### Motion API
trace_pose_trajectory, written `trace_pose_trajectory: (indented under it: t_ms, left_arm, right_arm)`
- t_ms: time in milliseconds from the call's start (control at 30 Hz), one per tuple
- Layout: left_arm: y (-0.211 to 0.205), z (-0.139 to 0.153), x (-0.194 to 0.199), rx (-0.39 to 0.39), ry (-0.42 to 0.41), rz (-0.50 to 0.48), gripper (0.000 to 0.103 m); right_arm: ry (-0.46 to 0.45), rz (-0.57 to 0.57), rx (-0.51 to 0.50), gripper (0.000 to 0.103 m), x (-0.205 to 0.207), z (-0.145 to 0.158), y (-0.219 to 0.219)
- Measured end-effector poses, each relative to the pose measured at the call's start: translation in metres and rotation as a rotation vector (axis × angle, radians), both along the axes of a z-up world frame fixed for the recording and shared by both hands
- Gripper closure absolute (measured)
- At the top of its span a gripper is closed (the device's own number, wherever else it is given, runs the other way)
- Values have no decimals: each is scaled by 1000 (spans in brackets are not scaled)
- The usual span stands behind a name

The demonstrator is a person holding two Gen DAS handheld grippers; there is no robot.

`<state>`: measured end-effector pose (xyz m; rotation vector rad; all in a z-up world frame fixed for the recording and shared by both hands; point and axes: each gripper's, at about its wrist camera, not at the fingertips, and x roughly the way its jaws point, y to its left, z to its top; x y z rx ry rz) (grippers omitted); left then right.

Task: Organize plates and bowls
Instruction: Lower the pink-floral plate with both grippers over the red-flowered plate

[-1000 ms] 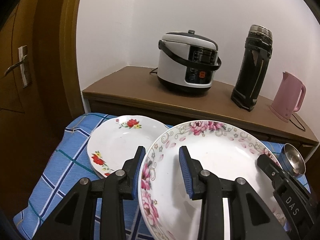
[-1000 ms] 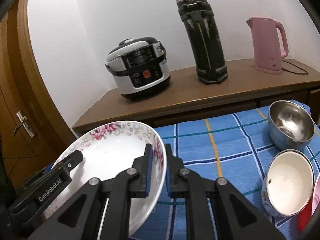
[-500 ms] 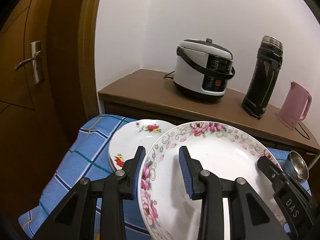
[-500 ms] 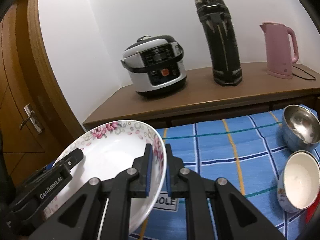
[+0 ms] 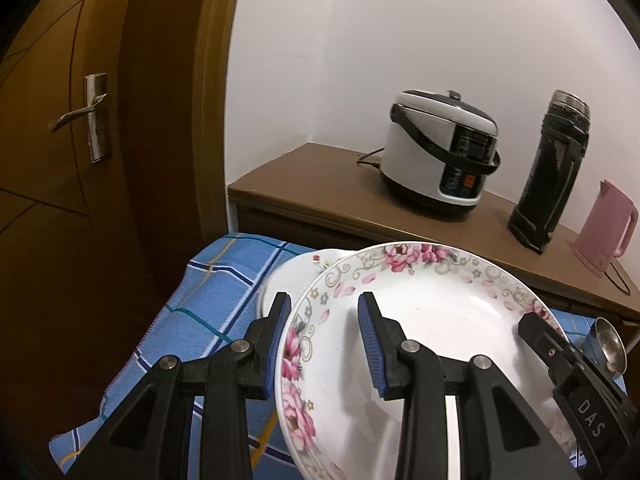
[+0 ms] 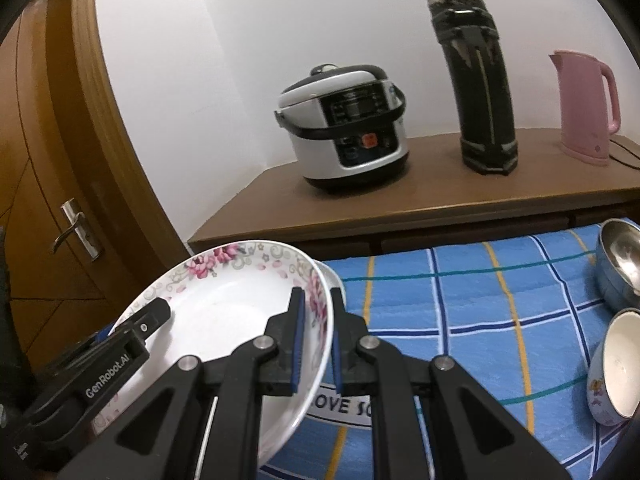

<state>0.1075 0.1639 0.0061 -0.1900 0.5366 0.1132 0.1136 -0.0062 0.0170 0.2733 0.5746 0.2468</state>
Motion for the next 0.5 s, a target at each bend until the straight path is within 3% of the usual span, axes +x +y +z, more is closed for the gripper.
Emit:
trace_pose_trajectory:
  t_ms: [500]
  left_arm:
    - [27,5,18,-1,-1,55,65]
  right_arm:
    - [-16,47,3,91,24,11,30]
